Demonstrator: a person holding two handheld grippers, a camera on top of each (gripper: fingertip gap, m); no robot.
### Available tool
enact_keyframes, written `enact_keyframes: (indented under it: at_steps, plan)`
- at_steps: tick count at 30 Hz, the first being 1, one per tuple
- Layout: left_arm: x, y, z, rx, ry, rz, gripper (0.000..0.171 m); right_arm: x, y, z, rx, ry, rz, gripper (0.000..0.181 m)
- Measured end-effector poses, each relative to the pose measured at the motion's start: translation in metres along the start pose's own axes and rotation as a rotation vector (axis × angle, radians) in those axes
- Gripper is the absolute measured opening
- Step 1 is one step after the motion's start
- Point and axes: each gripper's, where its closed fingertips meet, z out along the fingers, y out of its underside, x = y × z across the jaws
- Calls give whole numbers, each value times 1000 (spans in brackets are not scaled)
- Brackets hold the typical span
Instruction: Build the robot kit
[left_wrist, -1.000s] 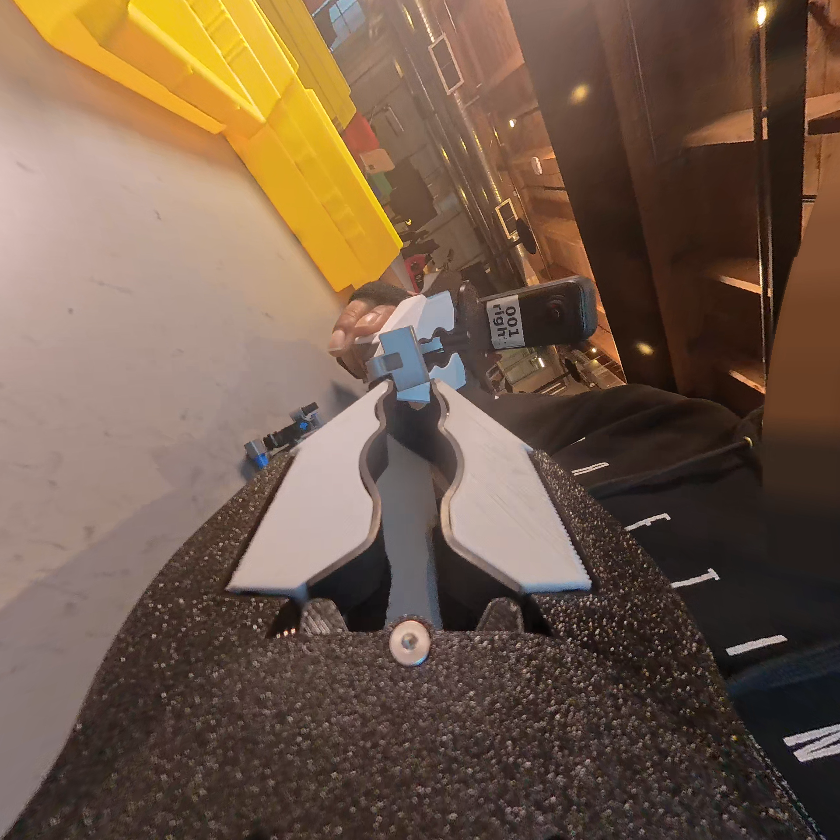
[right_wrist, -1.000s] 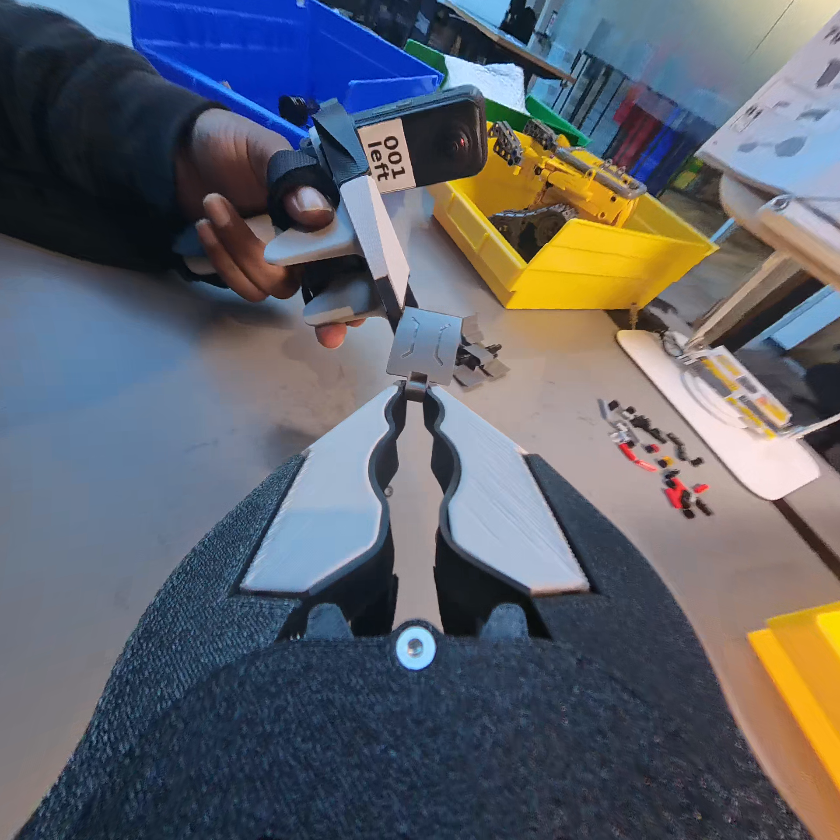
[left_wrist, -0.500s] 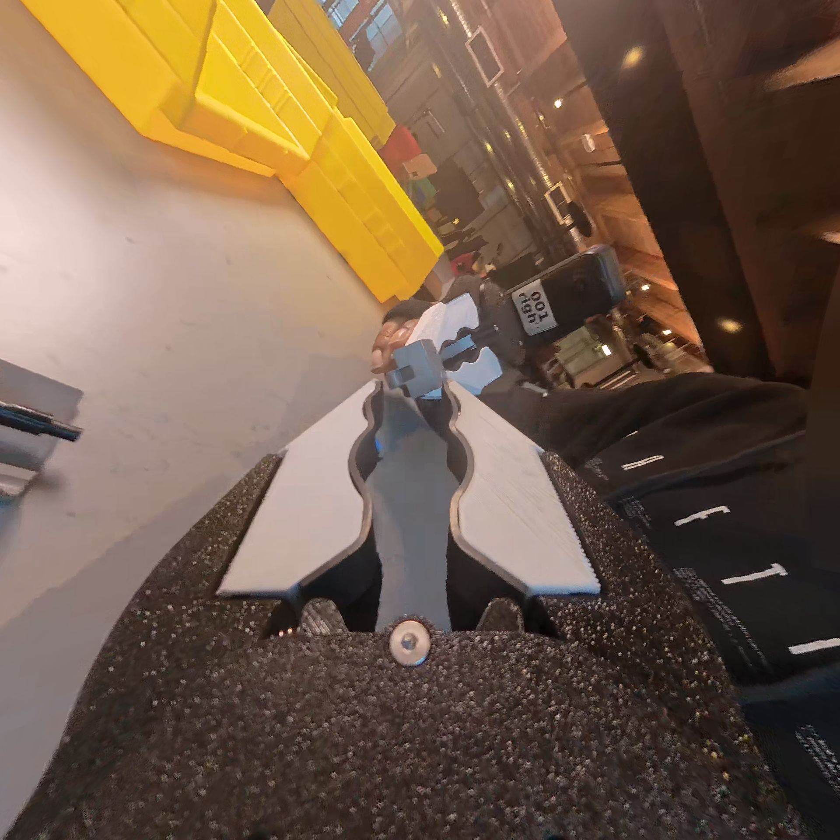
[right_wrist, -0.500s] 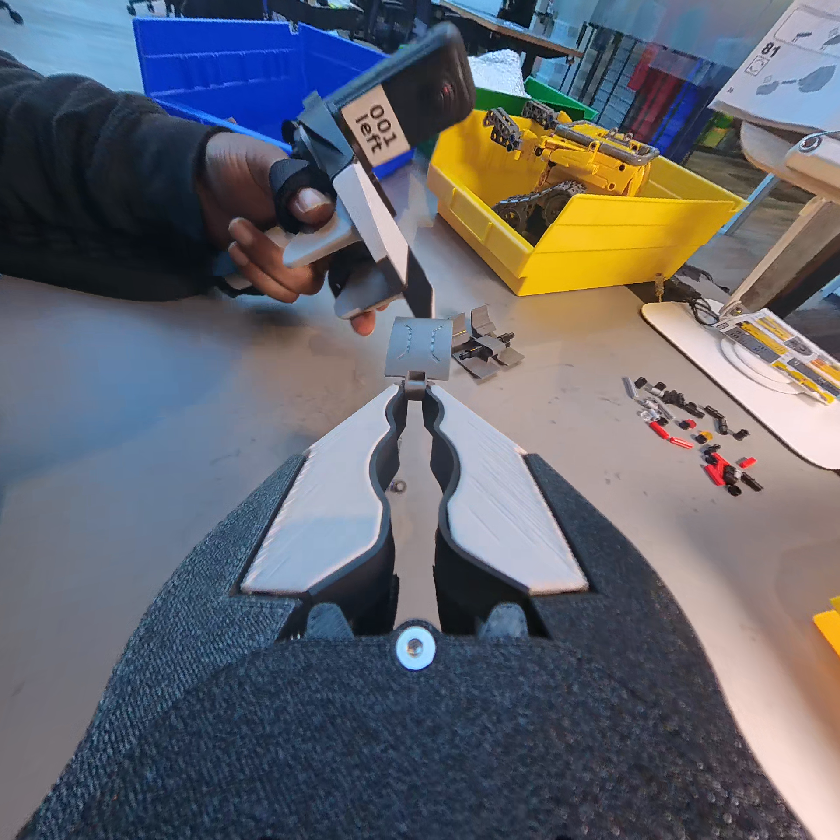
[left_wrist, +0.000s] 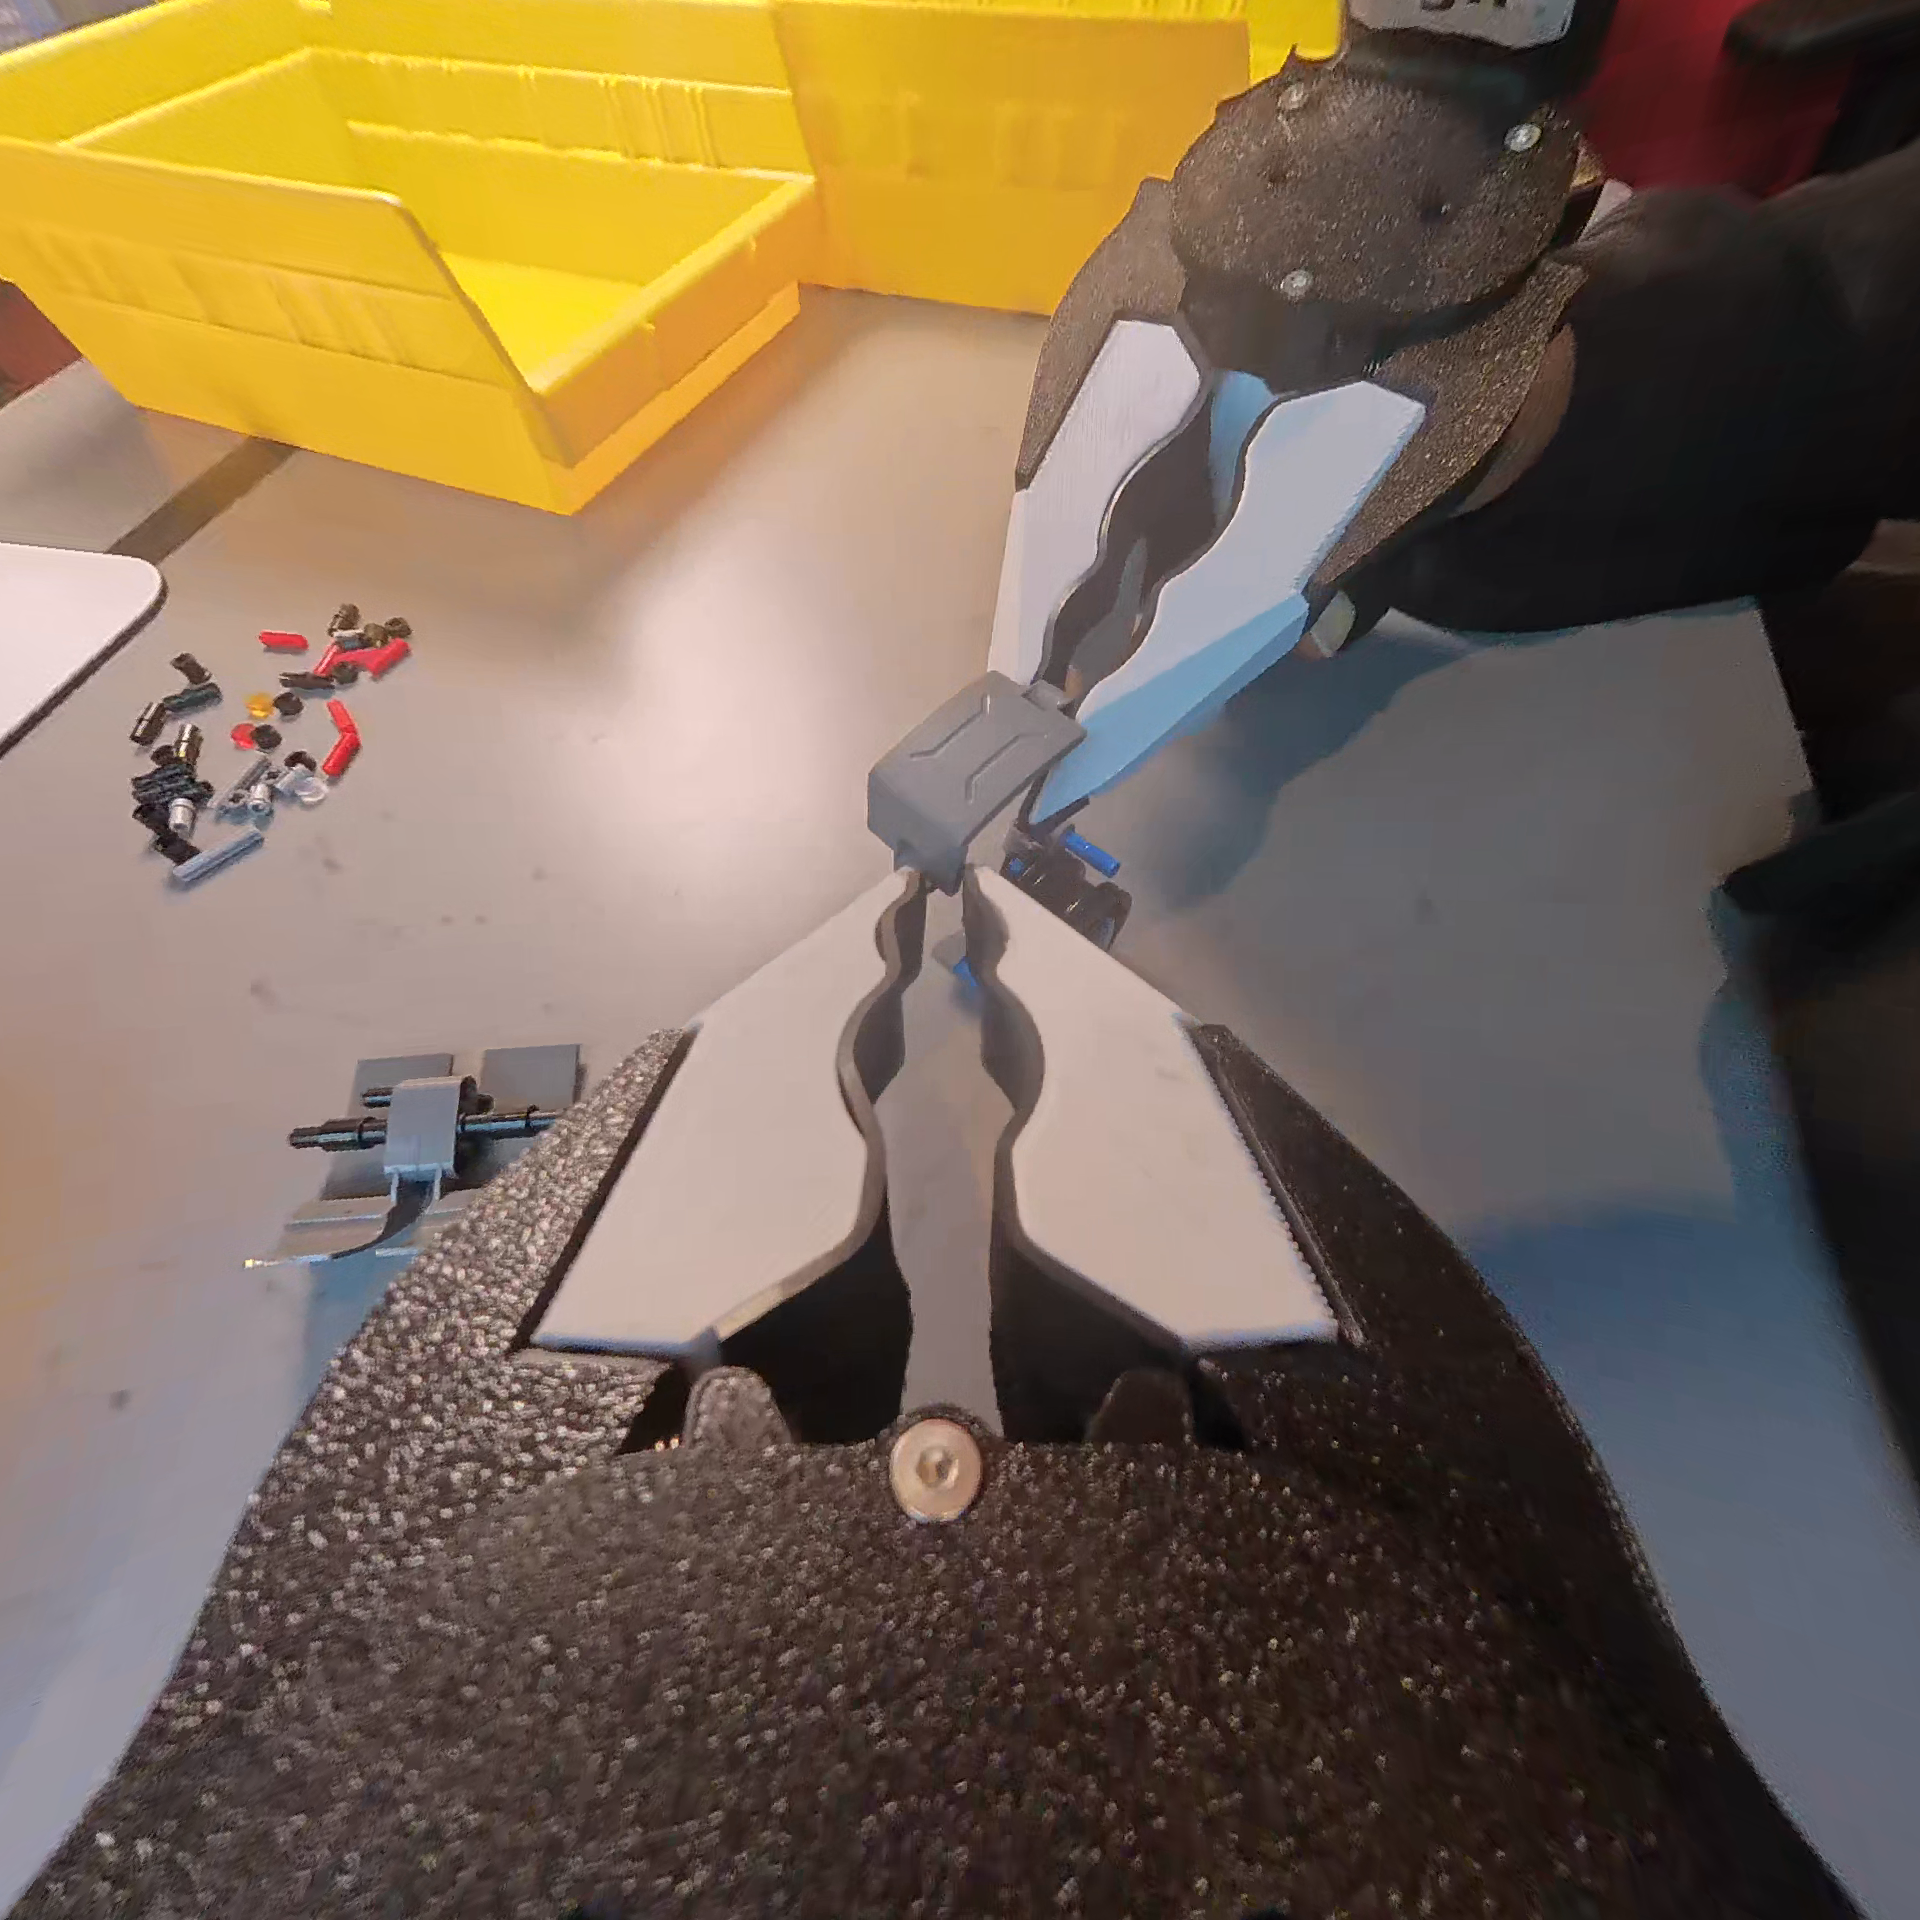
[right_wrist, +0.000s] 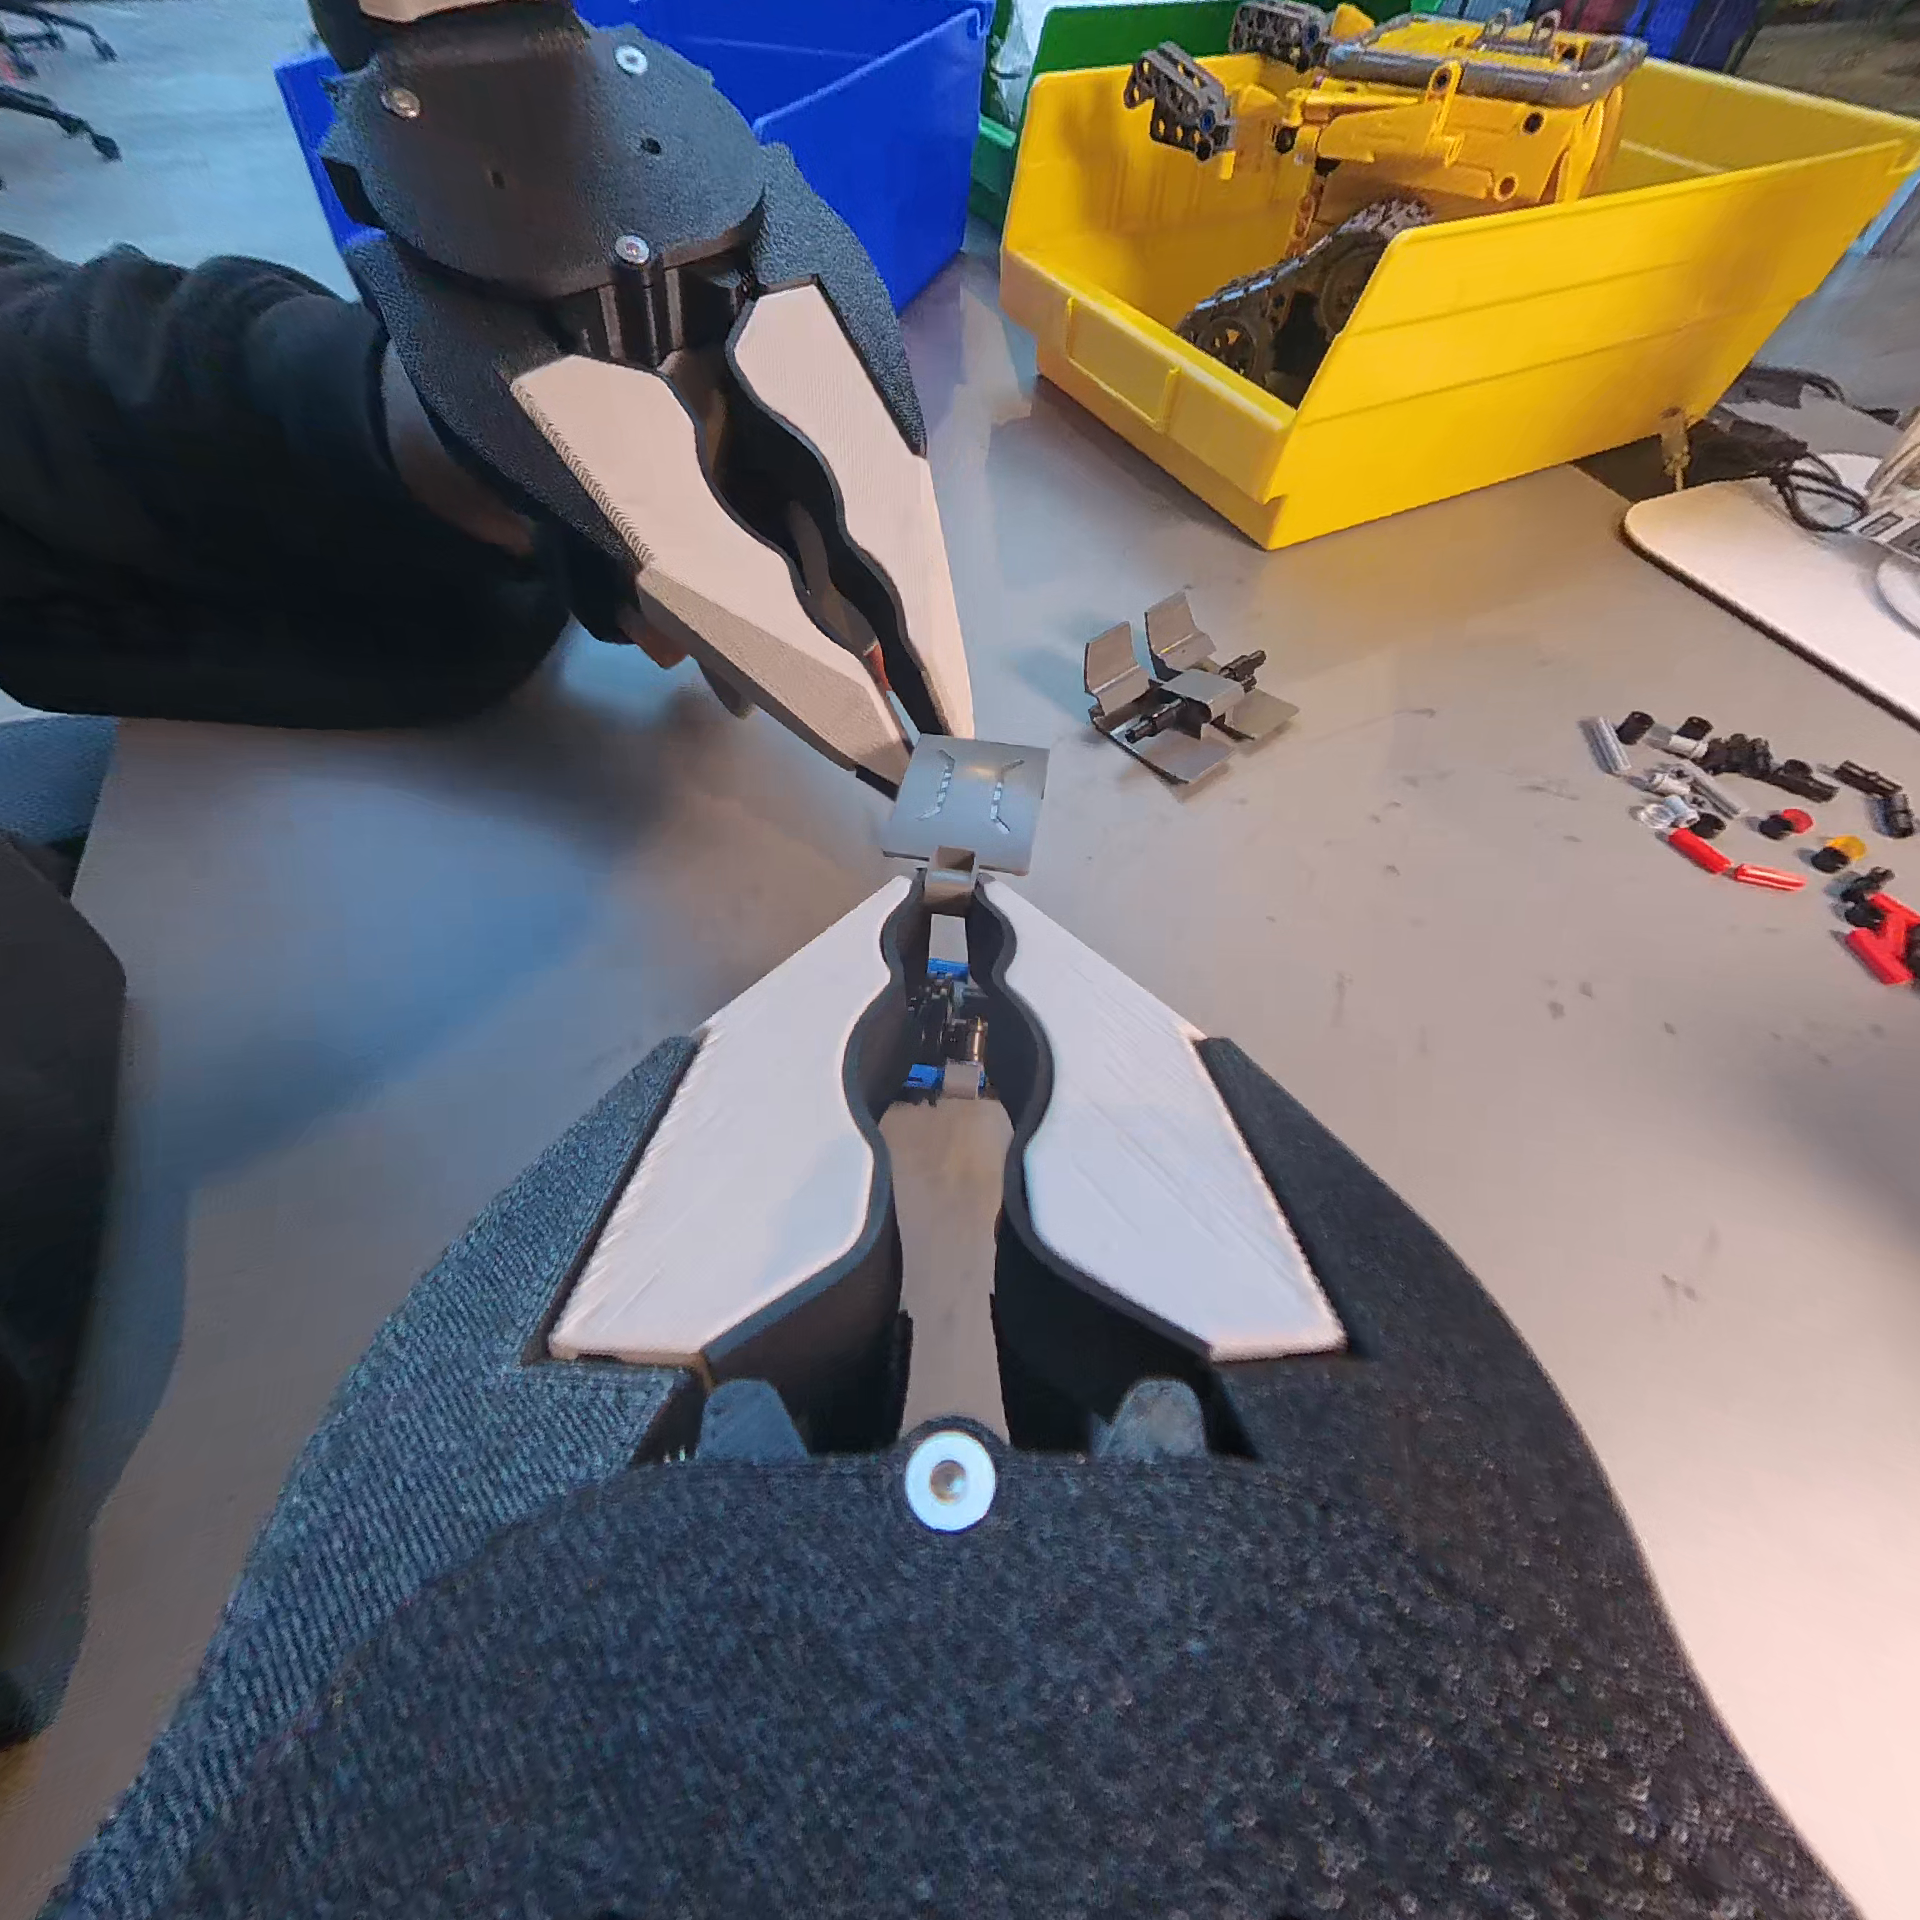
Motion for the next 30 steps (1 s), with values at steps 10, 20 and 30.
enact_keyframes:
  at_steps: [10, 20, 30]
  plan:
    - [-33, 12, -14, -14, -56, -190, 1, -6, 24, 0, -158, -97, -14, 57]
    - [-37, 20, -8, 23, 15, -475, 1, -1, 47, 26, -399, 0, -33, 36]
    - [-49, 14, -6, 112, -23, -607, 1, 38, 15, 36, -180, 105, 307, 35]
